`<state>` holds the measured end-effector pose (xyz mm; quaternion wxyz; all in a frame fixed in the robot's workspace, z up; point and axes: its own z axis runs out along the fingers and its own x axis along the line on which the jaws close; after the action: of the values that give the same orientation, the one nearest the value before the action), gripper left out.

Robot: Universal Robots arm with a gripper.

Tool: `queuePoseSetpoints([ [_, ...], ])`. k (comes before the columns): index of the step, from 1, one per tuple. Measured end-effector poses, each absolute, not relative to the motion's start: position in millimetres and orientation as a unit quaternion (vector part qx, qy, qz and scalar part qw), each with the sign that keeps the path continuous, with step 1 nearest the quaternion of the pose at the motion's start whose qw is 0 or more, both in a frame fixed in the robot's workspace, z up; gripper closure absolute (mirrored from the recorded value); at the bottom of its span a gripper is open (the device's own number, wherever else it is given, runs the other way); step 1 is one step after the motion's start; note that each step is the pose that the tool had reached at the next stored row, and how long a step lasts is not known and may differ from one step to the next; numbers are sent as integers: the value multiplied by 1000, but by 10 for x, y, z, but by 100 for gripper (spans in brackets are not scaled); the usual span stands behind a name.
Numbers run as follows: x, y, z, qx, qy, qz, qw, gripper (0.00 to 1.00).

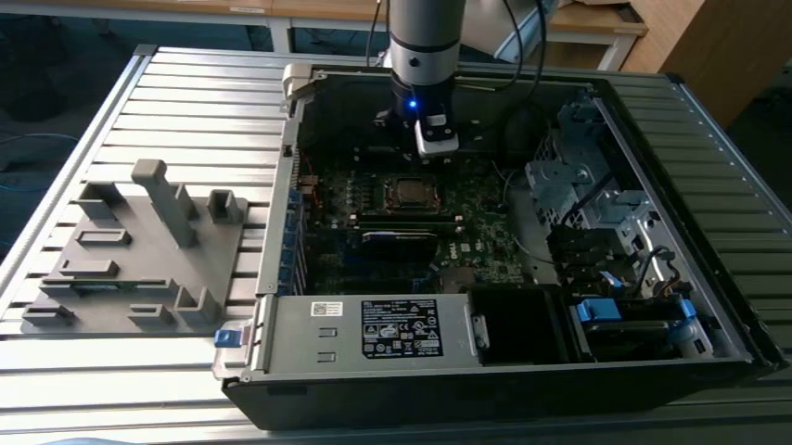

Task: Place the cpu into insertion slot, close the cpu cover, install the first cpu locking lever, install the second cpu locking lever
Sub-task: 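Install the first cpu locking lever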

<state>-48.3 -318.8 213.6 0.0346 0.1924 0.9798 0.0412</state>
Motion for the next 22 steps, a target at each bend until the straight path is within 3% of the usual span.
queuePoseSetpoints([
  [22,-482,-3253,2134,153,987,42,33,90],
])
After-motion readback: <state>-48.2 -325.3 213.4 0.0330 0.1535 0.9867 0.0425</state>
